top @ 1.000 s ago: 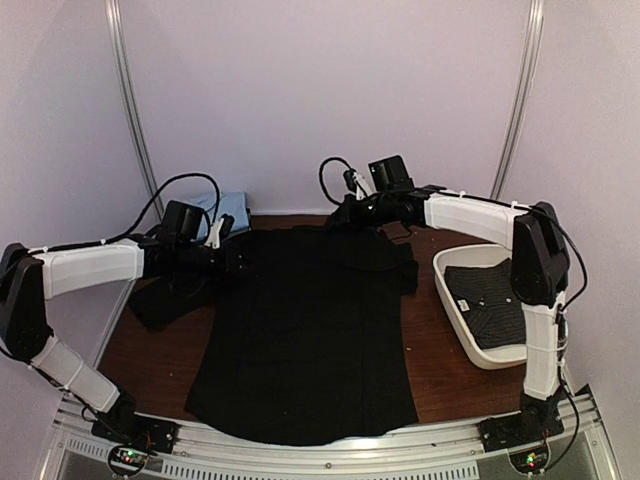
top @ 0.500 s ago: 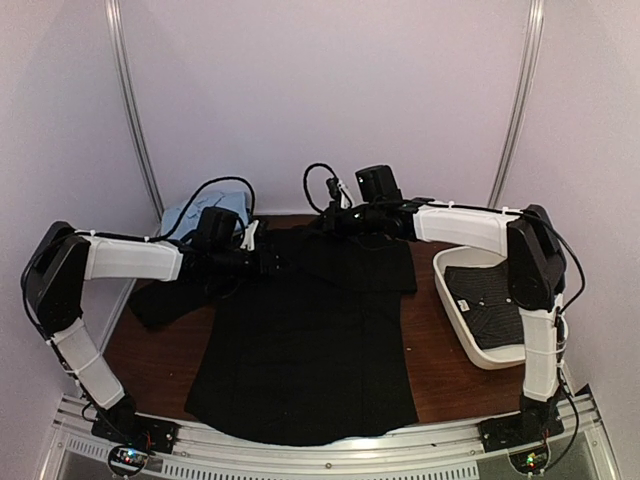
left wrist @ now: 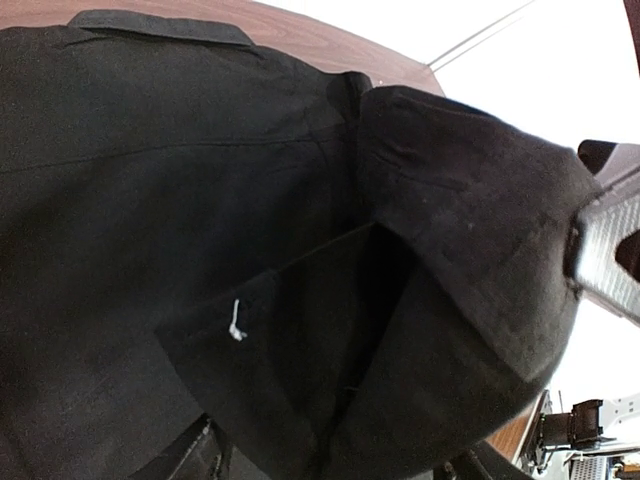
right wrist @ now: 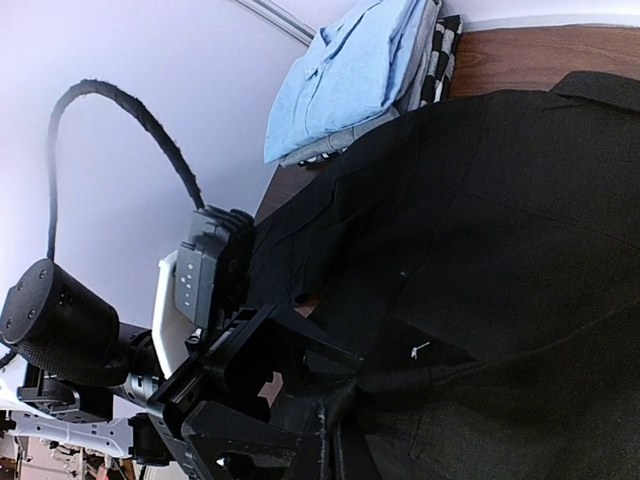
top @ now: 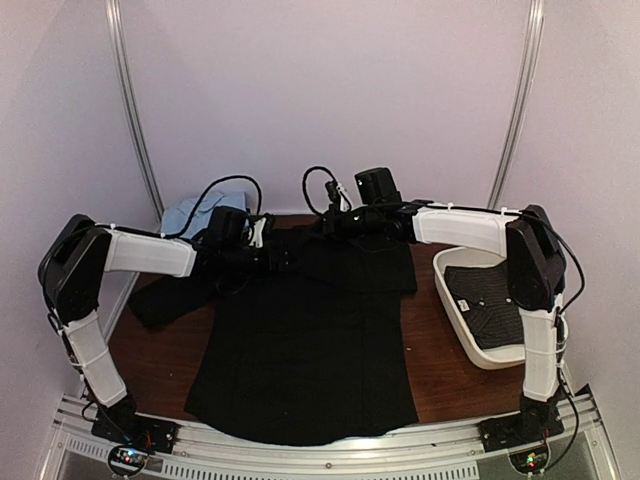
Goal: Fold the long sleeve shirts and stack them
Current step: Pass from the right arm to the left
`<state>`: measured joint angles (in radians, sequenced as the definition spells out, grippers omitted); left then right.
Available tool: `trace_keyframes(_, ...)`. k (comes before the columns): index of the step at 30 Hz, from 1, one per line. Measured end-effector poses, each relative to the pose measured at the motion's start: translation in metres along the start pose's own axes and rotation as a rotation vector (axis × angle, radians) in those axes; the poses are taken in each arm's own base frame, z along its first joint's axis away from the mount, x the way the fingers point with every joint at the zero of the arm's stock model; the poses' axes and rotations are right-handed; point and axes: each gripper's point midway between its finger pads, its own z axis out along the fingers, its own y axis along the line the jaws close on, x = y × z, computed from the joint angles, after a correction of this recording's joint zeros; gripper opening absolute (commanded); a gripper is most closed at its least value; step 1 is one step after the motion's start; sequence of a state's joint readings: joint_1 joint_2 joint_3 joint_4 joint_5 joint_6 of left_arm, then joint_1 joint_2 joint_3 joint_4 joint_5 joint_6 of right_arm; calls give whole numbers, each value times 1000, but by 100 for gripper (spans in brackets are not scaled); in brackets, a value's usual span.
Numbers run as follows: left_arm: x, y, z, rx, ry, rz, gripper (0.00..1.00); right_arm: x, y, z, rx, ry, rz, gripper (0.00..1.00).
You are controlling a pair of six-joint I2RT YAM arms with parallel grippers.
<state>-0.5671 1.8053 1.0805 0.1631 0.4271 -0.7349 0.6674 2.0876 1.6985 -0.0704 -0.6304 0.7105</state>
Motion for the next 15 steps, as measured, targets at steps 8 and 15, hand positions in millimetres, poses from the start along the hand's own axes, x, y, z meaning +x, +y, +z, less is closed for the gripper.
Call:
trace_keyframes(8, -10, -3, 8, 14, -22, 15, 49, 0, 0, 0, 0, 1, -2, 0)
trace_keyframes(15, -20, -11, 10, 37, -49, 34, 3, 1, -2, 0, 8, 4, -4, 1)
